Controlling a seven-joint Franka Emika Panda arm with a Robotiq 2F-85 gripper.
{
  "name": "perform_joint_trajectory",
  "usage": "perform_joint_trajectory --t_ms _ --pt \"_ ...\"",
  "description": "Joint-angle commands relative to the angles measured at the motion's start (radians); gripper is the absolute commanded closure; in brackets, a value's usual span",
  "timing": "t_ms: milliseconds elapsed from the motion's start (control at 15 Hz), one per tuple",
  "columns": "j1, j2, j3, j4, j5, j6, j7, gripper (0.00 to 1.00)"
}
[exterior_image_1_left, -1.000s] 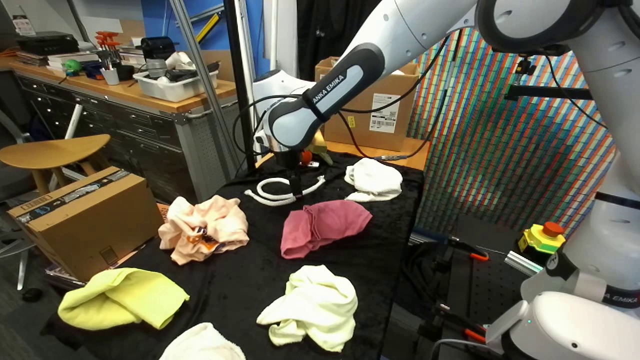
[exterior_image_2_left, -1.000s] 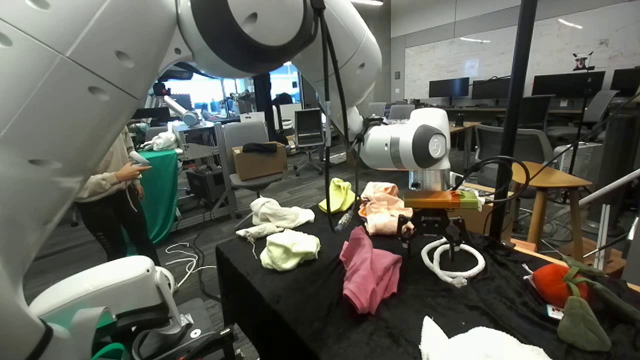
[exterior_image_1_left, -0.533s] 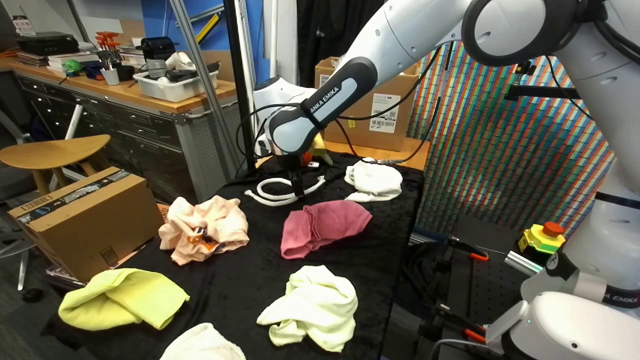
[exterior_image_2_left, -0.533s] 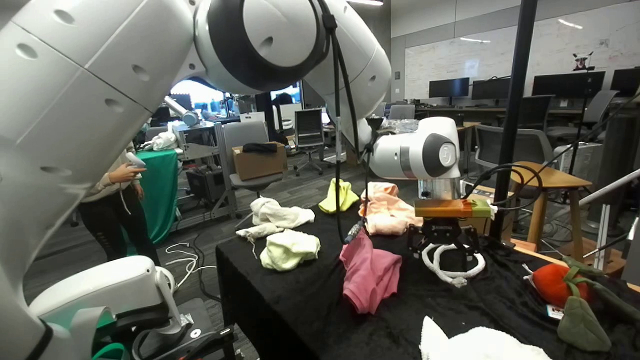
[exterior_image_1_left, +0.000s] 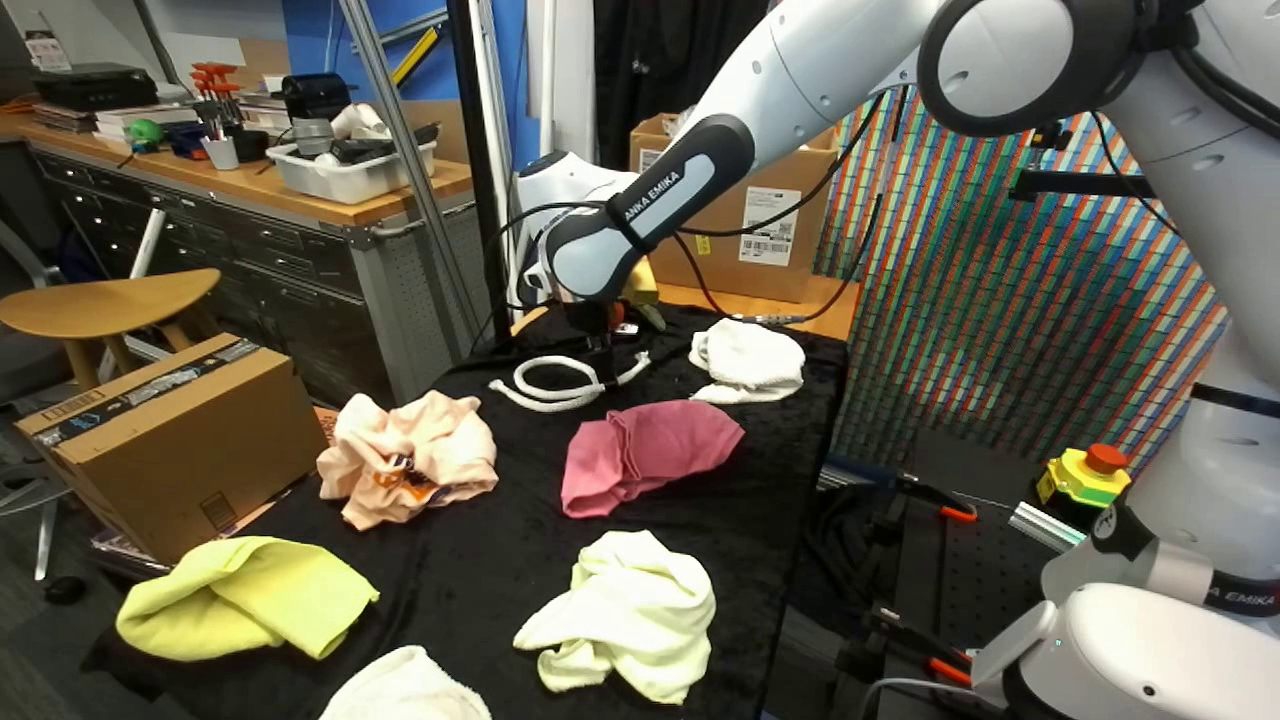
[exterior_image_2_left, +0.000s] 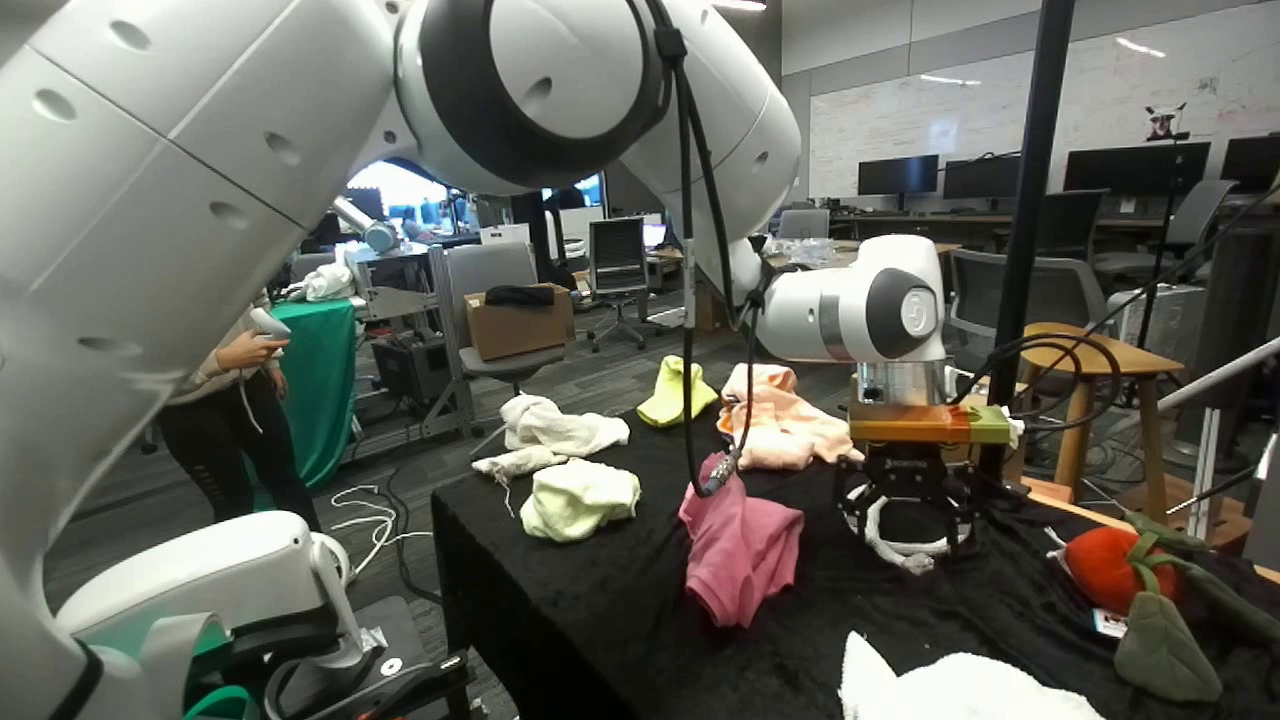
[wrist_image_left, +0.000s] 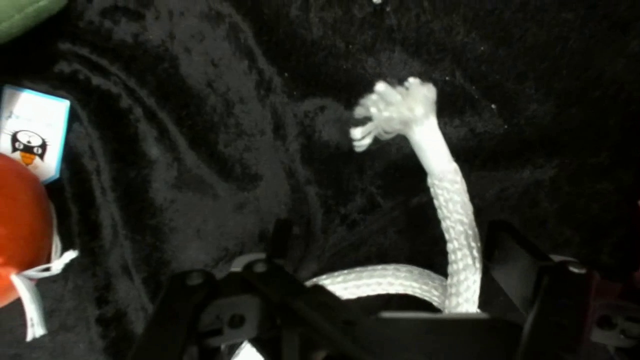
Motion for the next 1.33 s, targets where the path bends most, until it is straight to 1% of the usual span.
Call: perform_joint_trajectory --t_ms 0,67,400,533,600,733,800,867,1133,1267 --pt "-0.009 0.033 0.001 0.062 -0.014 -0.027 -0.006 0.21" --pt "-0.012 0.036 0.003 0.067 -0.012 -0.028 -0.010 0.31" --pt "-0.021 0.051 0.003 0.092 -0.006 -0.037 -0.008 0.71" --pt "-0.026 0.049 0.004 0.094 -0.003 -0.039 -0.009 0.84" --pt "-0.025 0.049 0.002 0.096 -0.005 -0.037 -0.006 0.89" --pt "-0.028 0.044 0.003 0.094 -0.003 -0.033 -0.003 0.94" --pt "-0.029 0.037 0.003 0.088 -0.002 -0.030 -0.001 0.94" --pt "-0.031 0.035 0.006 0.086 -0.001 -0.028 -0.006 0.90" --pt "-0.034 -0.016 0.013 0.034 0.005 -0.007 -0.002 0.90" --pt "-0.029 -0.073 0.010 -0.026 0.002 0.028 0.026 0.90"
